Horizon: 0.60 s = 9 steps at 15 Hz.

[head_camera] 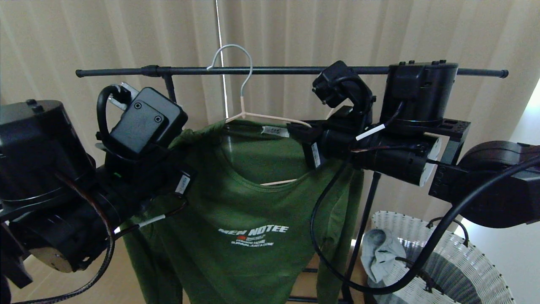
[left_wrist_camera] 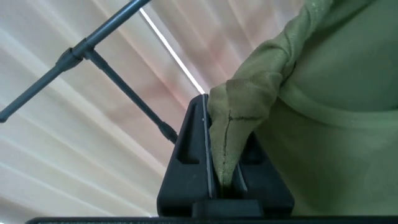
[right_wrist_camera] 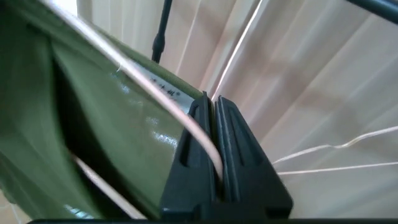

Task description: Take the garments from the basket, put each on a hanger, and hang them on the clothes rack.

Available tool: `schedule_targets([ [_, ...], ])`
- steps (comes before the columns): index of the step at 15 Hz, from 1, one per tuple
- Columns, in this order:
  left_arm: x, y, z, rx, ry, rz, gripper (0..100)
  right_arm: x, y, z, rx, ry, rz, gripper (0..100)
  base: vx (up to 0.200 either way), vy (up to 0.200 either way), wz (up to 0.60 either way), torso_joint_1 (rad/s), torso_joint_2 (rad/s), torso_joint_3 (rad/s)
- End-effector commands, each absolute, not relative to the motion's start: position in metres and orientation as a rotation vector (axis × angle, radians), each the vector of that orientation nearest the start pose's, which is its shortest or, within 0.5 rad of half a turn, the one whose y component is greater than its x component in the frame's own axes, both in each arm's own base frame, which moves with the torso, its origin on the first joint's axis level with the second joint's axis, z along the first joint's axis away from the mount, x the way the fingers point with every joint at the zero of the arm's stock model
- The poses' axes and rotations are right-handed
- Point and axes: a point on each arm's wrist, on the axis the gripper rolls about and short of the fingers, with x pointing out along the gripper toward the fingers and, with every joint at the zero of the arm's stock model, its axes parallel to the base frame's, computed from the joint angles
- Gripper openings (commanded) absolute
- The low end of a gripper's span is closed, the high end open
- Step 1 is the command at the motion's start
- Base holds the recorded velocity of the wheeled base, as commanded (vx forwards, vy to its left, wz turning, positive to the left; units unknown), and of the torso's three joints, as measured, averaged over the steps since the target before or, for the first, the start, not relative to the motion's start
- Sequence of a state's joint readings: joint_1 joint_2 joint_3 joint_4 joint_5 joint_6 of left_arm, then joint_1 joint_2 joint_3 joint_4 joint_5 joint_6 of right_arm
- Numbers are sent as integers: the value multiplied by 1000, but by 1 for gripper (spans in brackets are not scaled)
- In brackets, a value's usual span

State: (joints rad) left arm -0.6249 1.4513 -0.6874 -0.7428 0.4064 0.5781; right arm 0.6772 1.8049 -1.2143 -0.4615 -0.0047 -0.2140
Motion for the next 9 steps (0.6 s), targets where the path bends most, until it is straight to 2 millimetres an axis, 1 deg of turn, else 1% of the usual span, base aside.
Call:
schedule_targets([
  [1,204,-136,228,590,-37,-216,0,279,224,245,-248,49,682,0,0,0,0,0,0,0],
  [6,204,-136,227,583,-36,-220,0,277,223,245,-247,50,676,0,0,0,0,0,0,0],
  [7,203,-135,226,568,-29,-223,100,276,221,247,-247,48,657,0,0,0,0,0,0,0],
  [8,202,-135,225,560,-29,-224,100,275,220,247,-248,50,642,0,0,0,0,0,0,0],
  [9,200,-134,226,551,-36,-248,100,274,213,249,-250,50,603,0,0,0,0,0,0,0],
])
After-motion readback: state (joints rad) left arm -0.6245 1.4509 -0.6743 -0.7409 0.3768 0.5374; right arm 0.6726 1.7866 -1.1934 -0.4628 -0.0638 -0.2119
